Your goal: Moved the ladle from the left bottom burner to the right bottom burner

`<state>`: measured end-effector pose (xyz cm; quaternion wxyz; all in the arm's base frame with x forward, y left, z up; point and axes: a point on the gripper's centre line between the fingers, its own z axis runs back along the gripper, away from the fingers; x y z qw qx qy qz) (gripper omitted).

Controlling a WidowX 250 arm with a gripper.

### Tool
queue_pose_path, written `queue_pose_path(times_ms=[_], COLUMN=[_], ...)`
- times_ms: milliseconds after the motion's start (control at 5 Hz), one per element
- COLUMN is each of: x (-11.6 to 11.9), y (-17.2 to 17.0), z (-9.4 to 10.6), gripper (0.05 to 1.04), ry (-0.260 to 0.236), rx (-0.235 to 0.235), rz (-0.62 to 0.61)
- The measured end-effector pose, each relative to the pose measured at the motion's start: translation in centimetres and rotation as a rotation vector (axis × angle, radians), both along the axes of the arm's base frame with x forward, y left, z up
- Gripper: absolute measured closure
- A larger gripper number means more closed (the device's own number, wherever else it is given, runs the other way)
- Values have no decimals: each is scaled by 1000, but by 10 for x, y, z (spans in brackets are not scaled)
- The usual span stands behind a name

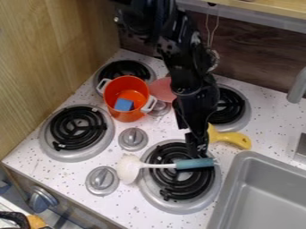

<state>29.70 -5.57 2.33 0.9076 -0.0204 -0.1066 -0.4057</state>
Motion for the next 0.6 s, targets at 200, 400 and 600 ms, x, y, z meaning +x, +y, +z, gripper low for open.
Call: queue_pose_path(times_ms=[200,400,600], x=[-3,2,11], y=[10,28,46], z=[12,27,35], gripper=[84,84,84], ry=[27,-6,-41], rx=[18,1,36], rz=[147,396,548])
